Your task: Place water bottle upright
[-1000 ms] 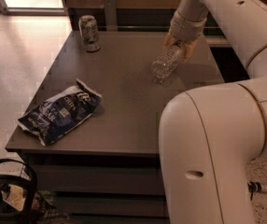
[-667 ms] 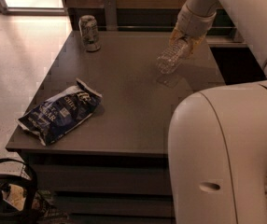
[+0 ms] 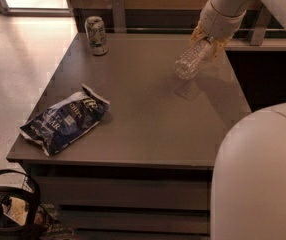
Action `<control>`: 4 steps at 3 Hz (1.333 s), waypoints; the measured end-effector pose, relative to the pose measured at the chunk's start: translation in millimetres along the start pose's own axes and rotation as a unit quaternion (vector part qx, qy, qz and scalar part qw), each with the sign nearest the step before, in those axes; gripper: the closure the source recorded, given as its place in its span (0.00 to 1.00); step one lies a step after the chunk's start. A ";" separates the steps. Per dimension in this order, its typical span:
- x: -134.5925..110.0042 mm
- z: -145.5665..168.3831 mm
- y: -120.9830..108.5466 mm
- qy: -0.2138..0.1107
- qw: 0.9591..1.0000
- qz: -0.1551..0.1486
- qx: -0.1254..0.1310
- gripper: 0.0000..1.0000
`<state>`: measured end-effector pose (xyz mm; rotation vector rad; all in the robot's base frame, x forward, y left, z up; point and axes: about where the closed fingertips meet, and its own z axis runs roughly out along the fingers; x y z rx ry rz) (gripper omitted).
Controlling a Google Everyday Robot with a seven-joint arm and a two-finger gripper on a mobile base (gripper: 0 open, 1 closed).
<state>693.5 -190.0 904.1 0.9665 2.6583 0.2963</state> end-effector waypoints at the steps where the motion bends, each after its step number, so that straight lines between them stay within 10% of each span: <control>1: 12.1 -17.6 -16.1 -0.023 1.000 -0.004 -0.015 1.00; 2: 19.3 -33.8 -28.2 -0.048 0.998 -0.022 -0.042 1.00; 3: -4.1 -63.9 -27.9 -0.101 0.986 -0.070 -0.113 1.00; 4: -34.9 -91.5 -14.4 -0.138 0.959 -0.161 -0.187 1.00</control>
Offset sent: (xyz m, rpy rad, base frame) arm -0.0647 -0.0195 0.0335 -0.0122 -0.2336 0.0645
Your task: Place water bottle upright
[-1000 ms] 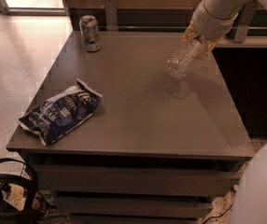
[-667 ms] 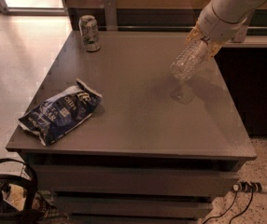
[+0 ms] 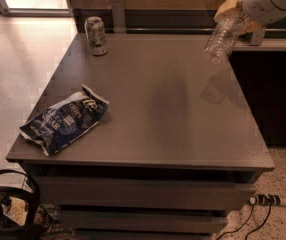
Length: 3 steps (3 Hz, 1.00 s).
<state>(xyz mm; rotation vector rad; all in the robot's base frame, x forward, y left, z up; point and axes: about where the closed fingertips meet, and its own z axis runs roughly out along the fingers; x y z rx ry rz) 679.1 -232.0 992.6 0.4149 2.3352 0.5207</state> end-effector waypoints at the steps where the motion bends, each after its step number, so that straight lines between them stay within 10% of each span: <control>1: -16.4 0.3 6.7 -0.006 0.997 -0.062 -0.034 1.00; 3: -27.2 13.8 15.4 -0.011 0.980 -0.181 -0.078 1.00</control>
Offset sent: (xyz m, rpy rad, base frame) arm 0.0415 0.0000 0.0064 -0.3765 -0.3234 0.6481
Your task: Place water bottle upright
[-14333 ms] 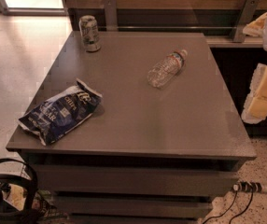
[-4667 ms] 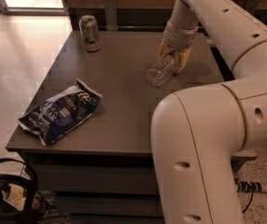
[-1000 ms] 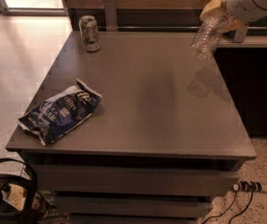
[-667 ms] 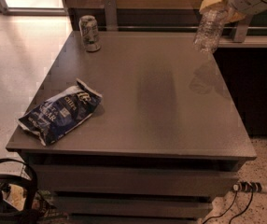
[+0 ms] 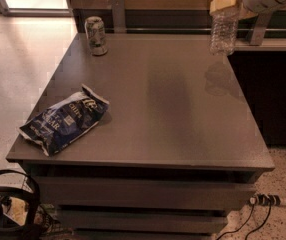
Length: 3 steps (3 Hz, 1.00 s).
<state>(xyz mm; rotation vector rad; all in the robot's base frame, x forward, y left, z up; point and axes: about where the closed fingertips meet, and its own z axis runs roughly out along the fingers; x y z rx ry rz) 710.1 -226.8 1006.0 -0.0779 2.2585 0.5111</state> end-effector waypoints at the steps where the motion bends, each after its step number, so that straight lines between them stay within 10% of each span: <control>1: 0.4 0.2 -0.1 0.001 1.000 0.000 0.000 1.00; 2: 1.8 3.7 4.5 -0.017 0.998 -0.014 -0.051 1.00; 3: 9.3 0.2 3.3 -0.057 0.978 -0.029 -0.197 1.00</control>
Offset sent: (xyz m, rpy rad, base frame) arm -0.0076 0.0098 -0.0010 0.1832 -0.1879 0.2657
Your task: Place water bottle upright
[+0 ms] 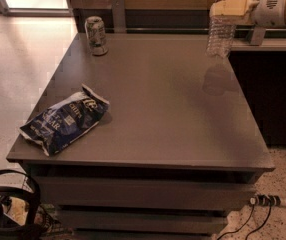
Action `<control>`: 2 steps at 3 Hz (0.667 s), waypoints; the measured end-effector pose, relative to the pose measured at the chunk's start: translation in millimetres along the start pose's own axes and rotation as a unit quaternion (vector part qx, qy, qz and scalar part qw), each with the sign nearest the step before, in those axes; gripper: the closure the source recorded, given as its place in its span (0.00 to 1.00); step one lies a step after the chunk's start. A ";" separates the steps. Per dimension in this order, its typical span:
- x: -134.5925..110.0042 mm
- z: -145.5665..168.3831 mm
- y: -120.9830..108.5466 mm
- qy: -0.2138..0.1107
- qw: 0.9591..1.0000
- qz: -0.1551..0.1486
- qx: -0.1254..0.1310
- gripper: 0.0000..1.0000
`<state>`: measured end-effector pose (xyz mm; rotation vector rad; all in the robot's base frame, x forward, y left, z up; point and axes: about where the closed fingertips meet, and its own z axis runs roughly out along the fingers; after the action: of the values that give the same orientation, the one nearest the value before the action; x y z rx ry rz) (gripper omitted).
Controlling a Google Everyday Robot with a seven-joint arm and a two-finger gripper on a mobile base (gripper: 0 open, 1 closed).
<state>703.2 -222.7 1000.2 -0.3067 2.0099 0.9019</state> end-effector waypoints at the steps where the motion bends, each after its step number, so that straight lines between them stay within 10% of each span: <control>1: 8.0 -14.3 9.2 -0.003 0.994 -0.076 -0.084 1.00; 2: 17.4 -26.4 14.6 -0.011 0.983 -0.142 -0.120 1.00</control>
Offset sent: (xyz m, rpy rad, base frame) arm -0.0449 -0.0145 -0.0037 -0.0360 -0.3105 0.3594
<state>668.9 -228.7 1002.2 -0.6965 1.7804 0.9592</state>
